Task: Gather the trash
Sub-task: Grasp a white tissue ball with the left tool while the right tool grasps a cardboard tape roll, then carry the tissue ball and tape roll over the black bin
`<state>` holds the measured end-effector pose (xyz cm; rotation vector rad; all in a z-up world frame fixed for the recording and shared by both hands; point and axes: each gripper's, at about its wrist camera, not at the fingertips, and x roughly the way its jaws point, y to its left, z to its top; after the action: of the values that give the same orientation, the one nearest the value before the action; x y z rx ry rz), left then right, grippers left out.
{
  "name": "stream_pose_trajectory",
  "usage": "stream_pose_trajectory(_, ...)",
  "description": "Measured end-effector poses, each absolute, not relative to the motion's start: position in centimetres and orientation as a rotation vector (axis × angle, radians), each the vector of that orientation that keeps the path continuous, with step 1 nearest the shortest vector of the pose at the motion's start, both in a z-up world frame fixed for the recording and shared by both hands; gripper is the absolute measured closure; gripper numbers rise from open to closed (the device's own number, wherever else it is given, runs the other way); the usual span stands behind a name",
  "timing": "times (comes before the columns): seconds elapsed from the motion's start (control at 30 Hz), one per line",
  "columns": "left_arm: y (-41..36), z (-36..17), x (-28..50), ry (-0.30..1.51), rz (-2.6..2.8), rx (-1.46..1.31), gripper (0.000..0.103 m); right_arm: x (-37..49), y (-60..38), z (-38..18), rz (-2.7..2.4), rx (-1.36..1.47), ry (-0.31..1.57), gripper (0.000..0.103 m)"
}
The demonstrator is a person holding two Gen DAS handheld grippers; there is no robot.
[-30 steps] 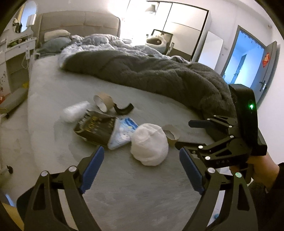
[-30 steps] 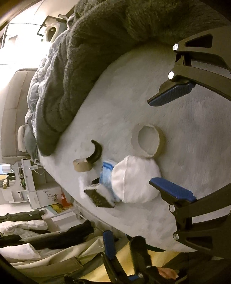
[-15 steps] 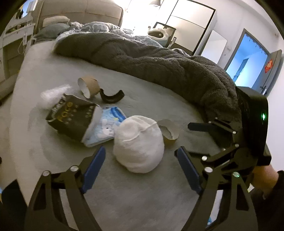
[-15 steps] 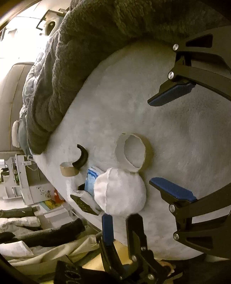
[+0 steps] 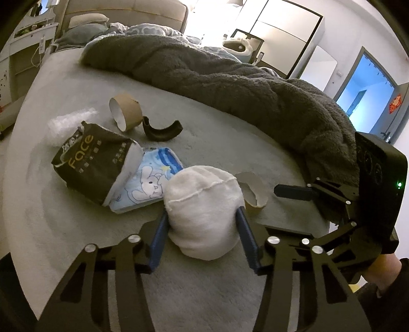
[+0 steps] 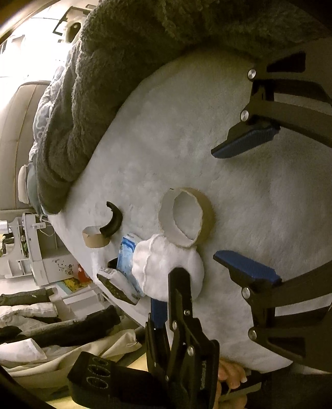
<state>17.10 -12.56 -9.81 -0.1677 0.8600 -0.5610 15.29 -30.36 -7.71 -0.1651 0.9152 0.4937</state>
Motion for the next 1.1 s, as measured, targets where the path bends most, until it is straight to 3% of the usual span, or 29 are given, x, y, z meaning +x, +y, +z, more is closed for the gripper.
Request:
stream_pose_trajectory(0.07,-12.5,-9.5,16.9,0.847,-0.552,-0.156,0.061,15.5,-30.2,-7.6,0.497,-0.161,0.912,0.032)
stream_pose_trajectory(0.17,-12.3,-8.8,16.6,0.820,-0.555,-0.152,0.066,15.7,-30.0,-7.5,0.499,-0.156,0.908,0.034)
stream_pose_trajectory(0.27,-12.2,-7.7,16.1,0.780,-0.568,-0.139,0.066,16.0,-29.6,-7.5,0.503,-0.157,0.907,0.041)
stream_pose_trajectory(0.6,-11.2,-6.4,15.4,0.743,-0.565,-0.134,0.067,16.7,-28.8,-7.6,0.498,-0.150,0.904,0.046)
stream_pose_trajectory(0.73,-10.3,-6.0,15.2,0.734,-0.556,-0.136,0.066,17.0,-28.2,-7.7,0.494,-0.160,0.907,0.054)
stream_pose_trajectory(1.1,-7.0,-5.0,14.8,0.716,-0.507,-0.148,0.066,17.7,-26.7,-6.3,0.478,-0.162,0.883,0.056)
